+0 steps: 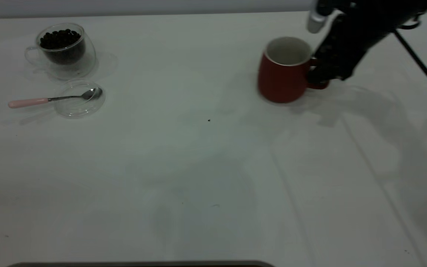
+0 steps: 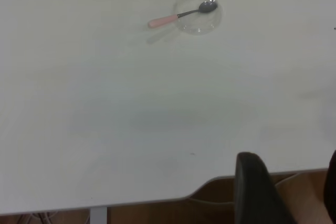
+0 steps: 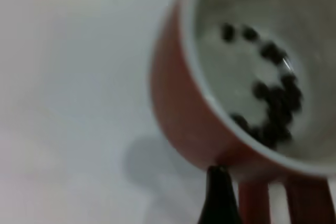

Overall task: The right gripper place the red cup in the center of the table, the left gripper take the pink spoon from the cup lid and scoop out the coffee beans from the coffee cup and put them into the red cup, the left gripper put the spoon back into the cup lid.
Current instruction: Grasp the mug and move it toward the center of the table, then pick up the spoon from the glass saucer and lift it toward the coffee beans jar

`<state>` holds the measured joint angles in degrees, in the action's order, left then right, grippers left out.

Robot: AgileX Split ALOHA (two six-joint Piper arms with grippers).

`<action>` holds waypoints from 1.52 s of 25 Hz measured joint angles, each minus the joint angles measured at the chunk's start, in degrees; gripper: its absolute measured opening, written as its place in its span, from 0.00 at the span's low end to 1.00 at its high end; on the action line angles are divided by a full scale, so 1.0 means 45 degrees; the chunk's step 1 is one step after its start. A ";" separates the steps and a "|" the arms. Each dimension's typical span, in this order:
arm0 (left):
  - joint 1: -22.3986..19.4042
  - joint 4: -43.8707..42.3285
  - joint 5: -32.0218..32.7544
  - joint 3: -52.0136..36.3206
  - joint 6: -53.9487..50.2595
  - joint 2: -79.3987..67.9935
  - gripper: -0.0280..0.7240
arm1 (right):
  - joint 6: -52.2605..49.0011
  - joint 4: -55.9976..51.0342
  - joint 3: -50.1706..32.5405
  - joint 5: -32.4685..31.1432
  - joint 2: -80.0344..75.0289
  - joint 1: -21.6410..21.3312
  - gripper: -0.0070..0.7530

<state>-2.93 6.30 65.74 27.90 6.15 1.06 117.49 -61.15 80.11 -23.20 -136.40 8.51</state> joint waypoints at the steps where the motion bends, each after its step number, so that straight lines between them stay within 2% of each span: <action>1: 0.0000 0.0000 0.0000 0.0000 0.0000 0.0000 0.54 | 0.0341 -0.0368 0.0000 0.0086 0.0000 0.0208 0.78; 4: 0.0000 0.0000 0.0000 0.0000 0.0000 0.0000 0.54 | 0.0813 -0.1486 0.0027 0.0104 0.0000 0.0944 0.78; 14: 0.0000 0.0000 0.0000 0.0000 0.0000 0.0000 0.54 | 0.0813 -0.2487 0.1254 0.0103 -0.0587 0.3124 0.76; 17: 0.0000 0.0000 0.0000 0.0000 0.0000 0.0000 0.54 | 0.0813 -0.2566 0.1407 0.0075 -0.0691 0.3417 0.76; 20: 0.0000 0.0000 0.0000 0.0000 0.0000 0.0000 0.54 | 0.0137 -0.2424 0.1356 -0.0008 -0.0416 0.3287 0.76; 22: 0.0000 0.0000 0.0000 0.0000 0.0000 0.0000 0.54 | -0.1617 -0.2173 0.0929 -0.0036 0.0352 0.2935 0.76; 25: 0.0000 0.0000 0.0000 0.0000 0.0000 0.0000 0.54 | -0.5997 -0.2069 -0.0325 -0.0442 0.2443 0.2137 0.76; 28: 0.0000 0.0000 0.0000 0.0000 0.0000 0.0000 0.54 | -1.1152 -0.0871 -0.2040 -0.2109 0.5090 0.1538 0.76; 30: 0.0000 0.0000 0.0000 0.0000 0.0000 0.0000 0.54 | -1.4011 0.1263 -0.3140 -0.3519 0.7120 0.1402 0.76; 34: 0.0000 0.0000 0.0000 0.0000 0.0000 0.0000 0.54 | -1.9031 0.7167 -0.5310 -0.6305 1.1052 0.1391 0.75; 38: 0.0000 0.0000 0.0000 0.0000 0.0000 0.0000 0.54 | -2.3671 1.1905 -0.7650 -0.8066 1.4775 0.1259 0.75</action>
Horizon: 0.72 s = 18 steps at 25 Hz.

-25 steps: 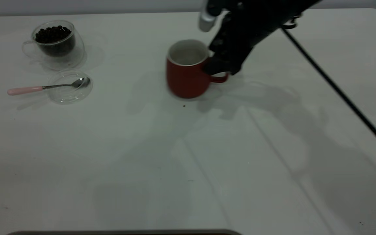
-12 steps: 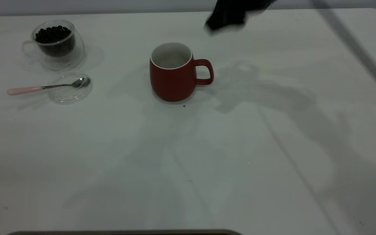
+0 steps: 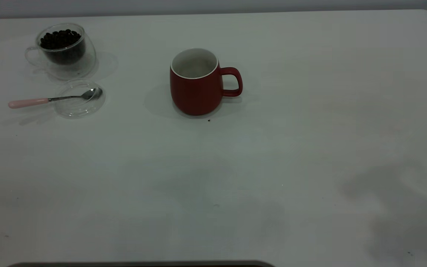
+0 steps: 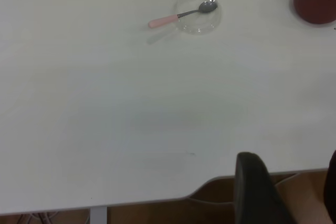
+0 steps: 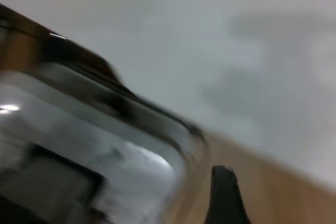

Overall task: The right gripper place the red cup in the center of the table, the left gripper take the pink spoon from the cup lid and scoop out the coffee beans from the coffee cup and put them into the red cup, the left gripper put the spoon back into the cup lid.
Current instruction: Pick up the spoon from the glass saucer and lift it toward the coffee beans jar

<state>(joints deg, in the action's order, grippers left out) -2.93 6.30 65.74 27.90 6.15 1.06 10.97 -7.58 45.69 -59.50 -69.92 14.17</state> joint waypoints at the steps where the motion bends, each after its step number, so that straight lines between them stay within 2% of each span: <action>1: 0.0000 0.0000 0.0000 0.0000 0.0000 0.0000 0.54 | -0.0738 0.0670 -0.0627 -0.0253 0.0826 -0.0233 0.75; 5: 0.0000 0.0000 0.0000 0.0000 0.0000 0.0000 0.54 | -0.1575 0.1684 -0.2722 -0.0747 0.4909 -0.2029 0.75; 8: 0.0000 0.0000 0.0000 0.0000 0.0000 0.0000 0.54 | -0.1443 0.1894 -0.3495 -0.0784 0.8329 -0.2876 0.74; 14: 0.0000 0.0000 0.0000 0.0000 0.0000 0.0000 0.54 | -0.2437 0.2175 -0.3785 0.0035 1.4468 -0.2722 0.74; 18: 0.0000 0.0000 0.0000 0.0000 0.0000 0.0000 0.54 | -0.2832 0.2195 -0.3993 -0.0613 1.5073 -0.2518 0.74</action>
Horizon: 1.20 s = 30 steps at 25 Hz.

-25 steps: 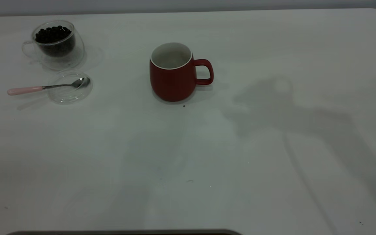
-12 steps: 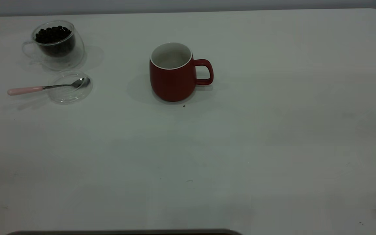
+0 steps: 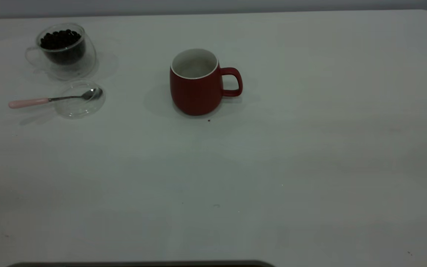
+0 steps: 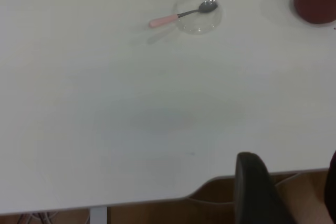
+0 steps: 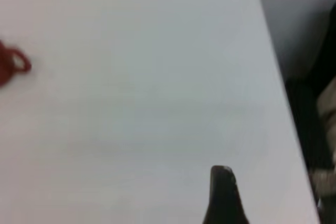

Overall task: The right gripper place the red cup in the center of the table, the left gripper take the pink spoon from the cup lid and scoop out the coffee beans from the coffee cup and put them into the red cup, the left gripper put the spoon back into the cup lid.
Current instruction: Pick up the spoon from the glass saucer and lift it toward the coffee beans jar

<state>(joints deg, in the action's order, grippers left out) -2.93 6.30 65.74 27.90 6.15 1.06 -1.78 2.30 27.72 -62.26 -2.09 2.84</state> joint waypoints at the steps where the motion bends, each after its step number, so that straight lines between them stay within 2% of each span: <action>1: 0.0000 0.0000 0.0000 0.0000 0.0000 0.0000 0.54 | 0.0015 -0.0113 -0.0116 -0.0237 0.0000 0.0001 0.74; 30: 0.0000 0.0000 0.0000 0.0000 0.0012 0.0000 0.54 | 0.0317 -0.0512 -0.0176 -0.0434 0.0039 -0.0038 0.74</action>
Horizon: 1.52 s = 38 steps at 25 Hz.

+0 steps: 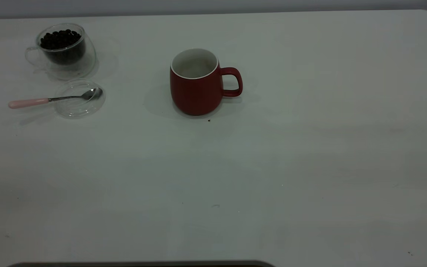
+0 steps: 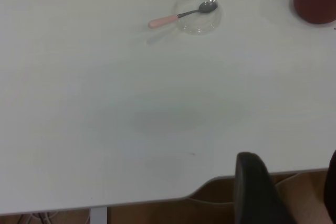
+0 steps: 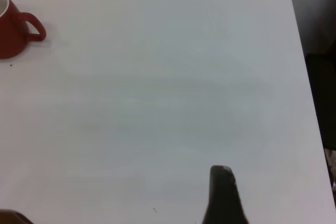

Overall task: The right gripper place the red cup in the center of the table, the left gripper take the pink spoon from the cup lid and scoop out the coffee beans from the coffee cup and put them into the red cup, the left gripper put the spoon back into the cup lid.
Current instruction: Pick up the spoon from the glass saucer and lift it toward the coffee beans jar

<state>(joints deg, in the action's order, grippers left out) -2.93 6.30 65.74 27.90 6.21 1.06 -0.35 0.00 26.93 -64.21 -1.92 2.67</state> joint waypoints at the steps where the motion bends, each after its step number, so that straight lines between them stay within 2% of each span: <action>1: 0.0000 0.0000 0.0000 0.0000 0.0000 0.0000 0.54 | 0.0000 0.0000 0.0000 0.0000 0.0000 0.0000 0.74; 13: 0.0000 0.0508 -0.0136 0.0000 -0.0326 0.0000 0.54 | 0.0078 0.0000 0.0000 0.0000 0.0000 0.0000 0.74; 16: 0.0000 0.0608 -0.0782 0.0203 -0.1311 -0.0579 0.54 | 0.0002 0.0000 0.0000 0.0000 0.0000 0.0000 0.74; 21: 0.0000 0.0635 -0.3055 0.0862 -0.2606 -0.3826 0.54 | 0.0002 0.0000 0.0000 0.0000 0.0000 0.0000 0.74; 33: -0.0075 0.0568 -0.6948 0.2850 -0.2373 -1.3587 0.53 | 0.0078 0.0000 0.0000 0.0000 0.0000 0.0000 0.74; 38: -0.1209 0.0432 -0.7344 0.4155 -0.2180 -1.7184 0.53 | 0.0078 0.0000 0.0000 0.0000 0.0000 0.0000 0.74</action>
<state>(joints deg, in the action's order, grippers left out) -8.37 8.24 32.70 46.59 -3.60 -76.27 0.00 0.00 26.93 -64.21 -1.92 2.67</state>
